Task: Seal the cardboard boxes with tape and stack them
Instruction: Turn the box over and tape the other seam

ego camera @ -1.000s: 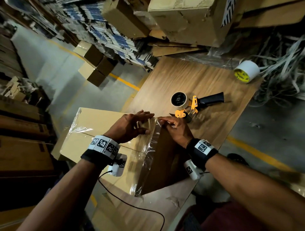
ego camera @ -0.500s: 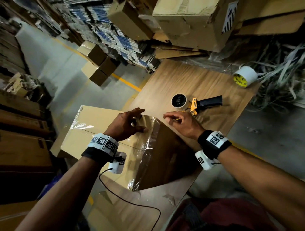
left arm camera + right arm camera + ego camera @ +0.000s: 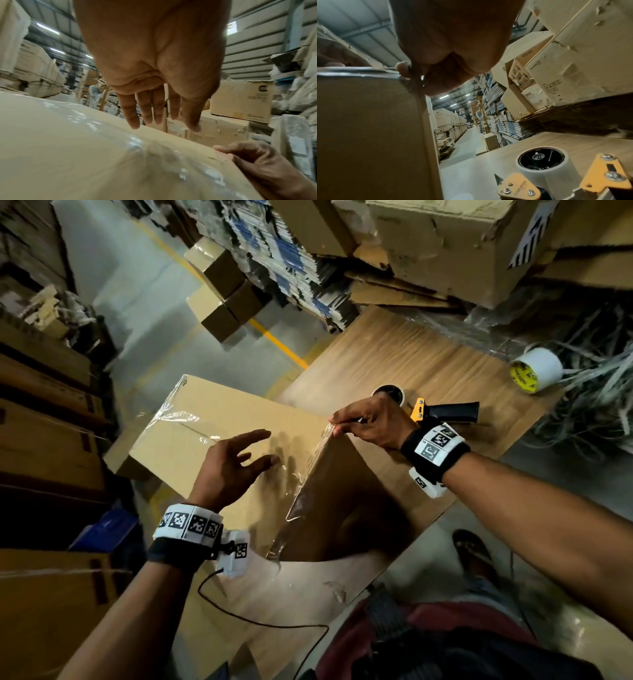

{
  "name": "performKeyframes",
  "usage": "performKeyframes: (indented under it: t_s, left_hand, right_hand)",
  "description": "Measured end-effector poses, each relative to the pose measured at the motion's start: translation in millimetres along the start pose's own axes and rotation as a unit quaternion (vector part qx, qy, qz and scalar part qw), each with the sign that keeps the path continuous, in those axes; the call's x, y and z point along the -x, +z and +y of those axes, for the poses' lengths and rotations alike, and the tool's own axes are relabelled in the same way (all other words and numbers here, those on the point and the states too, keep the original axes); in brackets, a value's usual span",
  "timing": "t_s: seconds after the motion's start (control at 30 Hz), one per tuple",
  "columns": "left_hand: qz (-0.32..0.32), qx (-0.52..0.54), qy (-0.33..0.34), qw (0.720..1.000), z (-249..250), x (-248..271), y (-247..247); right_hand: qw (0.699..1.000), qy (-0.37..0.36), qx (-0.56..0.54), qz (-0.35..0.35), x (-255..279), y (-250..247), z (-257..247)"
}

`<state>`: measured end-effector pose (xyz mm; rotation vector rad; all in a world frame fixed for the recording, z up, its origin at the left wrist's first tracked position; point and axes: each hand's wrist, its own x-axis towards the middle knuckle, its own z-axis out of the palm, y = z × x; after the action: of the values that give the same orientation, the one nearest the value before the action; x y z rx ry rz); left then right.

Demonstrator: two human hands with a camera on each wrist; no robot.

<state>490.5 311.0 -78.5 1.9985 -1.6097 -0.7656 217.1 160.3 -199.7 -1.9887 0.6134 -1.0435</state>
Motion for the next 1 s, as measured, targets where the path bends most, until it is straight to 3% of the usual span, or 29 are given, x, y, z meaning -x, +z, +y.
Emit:
performKeyframes:
  t_s: [0.13,0.27,0.5,0.77,0.9,1.0]
  left_hand:
    - [0.125,0.044,-0.026,0.991,-14.5,35.2,-1.1]
    - [0.212,0.035,-0.058,0.975,-14.1,76.9,14.0]
    - [0.249,-0.075,-0.101,0.96,-56.6,135.6,48.1]
    - [0.292,0.027,-0.083,0.952,-49.9,152.1,80.2]
    - [0.321,0.056,-0.065,0.943,-45.8,153.7,83.0]
    - [0.305,0.058,-0.049,0.949,-47.2,160.4,76.2]
  right_hand:
    - [0.995,-0.084,0.054,0.016,0.7,5.0,10.8]
    - [0.99,-0.12,0.068,-0.039,-4.5,5.6,9.1]
    - [0.976,-0.126,0.115,-0.133,-14.8,-1.8,-4.4]
    - [0.947,-0.203,0.199,-0.151,-10.7,17.9,14.7]
    - [0.92,-0.207,0.265,-0.202,-6.9,10.7,12.1]
    - [0.921,-0.245,0.265,-0.149,-2.3,20.9,-19.5]
